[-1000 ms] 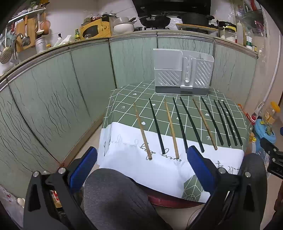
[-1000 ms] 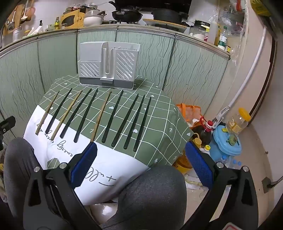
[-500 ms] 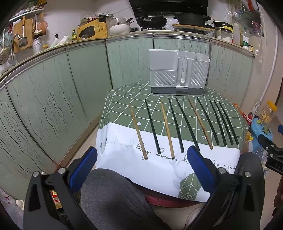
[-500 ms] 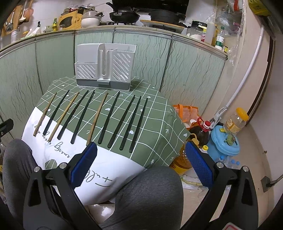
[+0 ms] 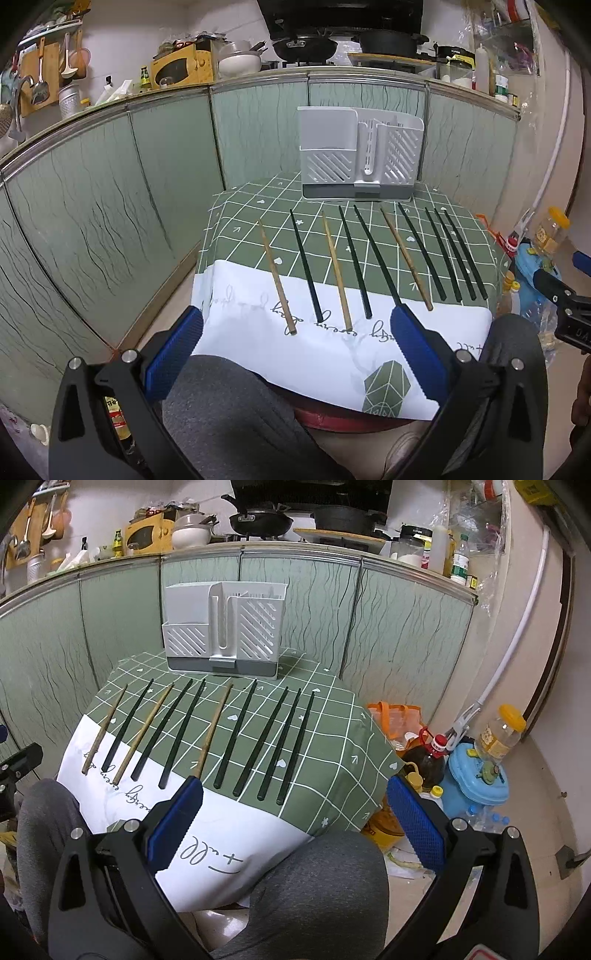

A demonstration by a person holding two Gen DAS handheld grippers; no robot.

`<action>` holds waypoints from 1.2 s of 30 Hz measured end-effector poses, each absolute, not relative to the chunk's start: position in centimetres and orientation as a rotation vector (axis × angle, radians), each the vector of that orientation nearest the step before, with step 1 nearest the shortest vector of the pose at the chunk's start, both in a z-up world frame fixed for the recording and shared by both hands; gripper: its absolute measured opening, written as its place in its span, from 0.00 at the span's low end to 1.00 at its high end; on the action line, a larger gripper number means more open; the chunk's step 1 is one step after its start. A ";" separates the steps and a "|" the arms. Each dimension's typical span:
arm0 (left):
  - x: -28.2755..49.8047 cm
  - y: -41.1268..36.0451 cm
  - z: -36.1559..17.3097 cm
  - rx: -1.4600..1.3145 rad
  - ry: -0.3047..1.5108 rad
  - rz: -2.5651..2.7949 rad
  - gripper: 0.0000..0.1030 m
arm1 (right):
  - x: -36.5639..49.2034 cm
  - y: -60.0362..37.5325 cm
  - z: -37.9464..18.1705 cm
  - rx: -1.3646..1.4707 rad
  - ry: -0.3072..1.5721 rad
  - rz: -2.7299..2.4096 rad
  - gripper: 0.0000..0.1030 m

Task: Organize utensils

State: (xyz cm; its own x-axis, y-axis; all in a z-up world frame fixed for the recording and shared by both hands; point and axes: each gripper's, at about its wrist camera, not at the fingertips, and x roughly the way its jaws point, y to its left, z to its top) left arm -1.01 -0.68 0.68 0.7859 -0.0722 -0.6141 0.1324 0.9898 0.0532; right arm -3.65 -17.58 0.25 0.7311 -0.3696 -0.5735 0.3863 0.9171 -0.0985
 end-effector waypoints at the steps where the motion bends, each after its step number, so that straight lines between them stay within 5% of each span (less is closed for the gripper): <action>1: -1.1 -0.7 0.8 0.093 0.653 -0.112 0.96 | -3.7 -17.6 0.3 0.028 0.622 -0.414 0.93; 36: -1.7 -0.9 1.5 0.085 0.619 -0.142 0.96 | -4.3 -17.5 1.1 0.060 0.582 -0.378 0.93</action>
State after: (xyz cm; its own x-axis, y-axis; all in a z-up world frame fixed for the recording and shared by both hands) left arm -1.67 -0.87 1.51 0.8053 -0.1074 -0.5830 0.1582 0.9867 0.0368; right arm -4.29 -17.51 1.13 0.7685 -0.3315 -0.5473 0.3652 0.9296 -0.0502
